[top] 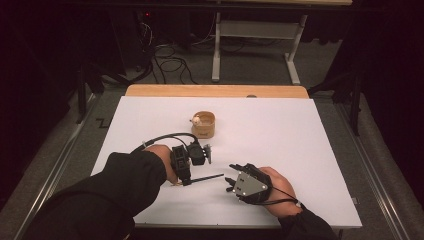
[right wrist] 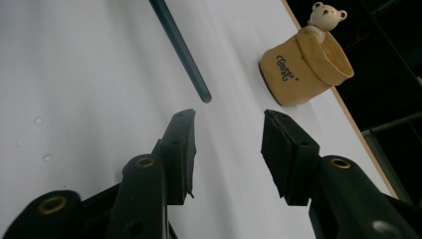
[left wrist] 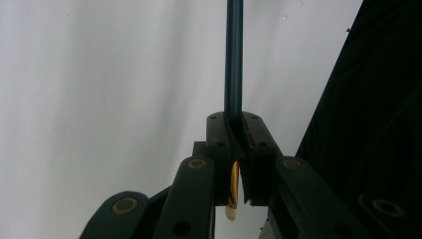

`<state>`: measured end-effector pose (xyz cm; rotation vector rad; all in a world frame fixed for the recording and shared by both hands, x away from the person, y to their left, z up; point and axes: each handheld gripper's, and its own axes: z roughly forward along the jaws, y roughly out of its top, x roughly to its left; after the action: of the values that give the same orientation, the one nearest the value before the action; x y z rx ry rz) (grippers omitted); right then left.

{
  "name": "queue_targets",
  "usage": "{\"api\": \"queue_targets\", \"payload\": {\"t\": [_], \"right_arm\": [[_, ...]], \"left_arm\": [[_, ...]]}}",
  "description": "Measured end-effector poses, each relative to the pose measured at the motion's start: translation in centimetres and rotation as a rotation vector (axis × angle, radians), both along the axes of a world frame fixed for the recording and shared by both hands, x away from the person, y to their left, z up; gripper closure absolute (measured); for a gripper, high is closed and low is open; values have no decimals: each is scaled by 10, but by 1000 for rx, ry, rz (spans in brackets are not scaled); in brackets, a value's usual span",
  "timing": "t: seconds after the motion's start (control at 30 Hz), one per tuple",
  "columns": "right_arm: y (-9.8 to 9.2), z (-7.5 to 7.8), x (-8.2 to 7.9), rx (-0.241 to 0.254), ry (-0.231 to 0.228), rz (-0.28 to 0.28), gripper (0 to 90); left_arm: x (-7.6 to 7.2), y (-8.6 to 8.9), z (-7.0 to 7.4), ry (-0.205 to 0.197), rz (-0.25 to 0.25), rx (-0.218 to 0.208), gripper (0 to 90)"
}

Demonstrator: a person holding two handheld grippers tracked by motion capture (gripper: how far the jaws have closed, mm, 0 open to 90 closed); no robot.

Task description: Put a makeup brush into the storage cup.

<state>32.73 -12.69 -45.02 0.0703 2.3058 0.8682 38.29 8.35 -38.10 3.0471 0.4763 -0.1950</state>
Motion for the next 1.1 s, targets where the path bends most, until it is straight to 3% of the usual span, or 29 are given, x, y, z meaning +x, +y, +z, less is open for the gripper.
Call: {"api": "queue_targets", "payload": {"t": [0.3, 0.33, 0.4, 0.47, 0.8, 1.1], "right_arm": [[6, -2, -3, -52, -15, 44, 638], [6, -1, -2, -82, -39, 66, 642], [8, -4, -3, -81, -25, 71, 652], [10, -4, -4, -112, -38, 91, 665], [18, -7, -9, -175, -88, 124, 711], [25, -8, -9, -199, -124, 142, 749]], "left_arm": [[-1, -9, -3, -3, -23, 25, 842], [-1, -10, -4, 0, -29, 29, 842], [-1, -12, -4, 4, -35, 38, 842], [-1, -13, -5, 7, -38, 39, 842], [0, -19, -9, 14, -44, 57, 842], [0, -21, -10, 10, -43, 48, 842]]}}
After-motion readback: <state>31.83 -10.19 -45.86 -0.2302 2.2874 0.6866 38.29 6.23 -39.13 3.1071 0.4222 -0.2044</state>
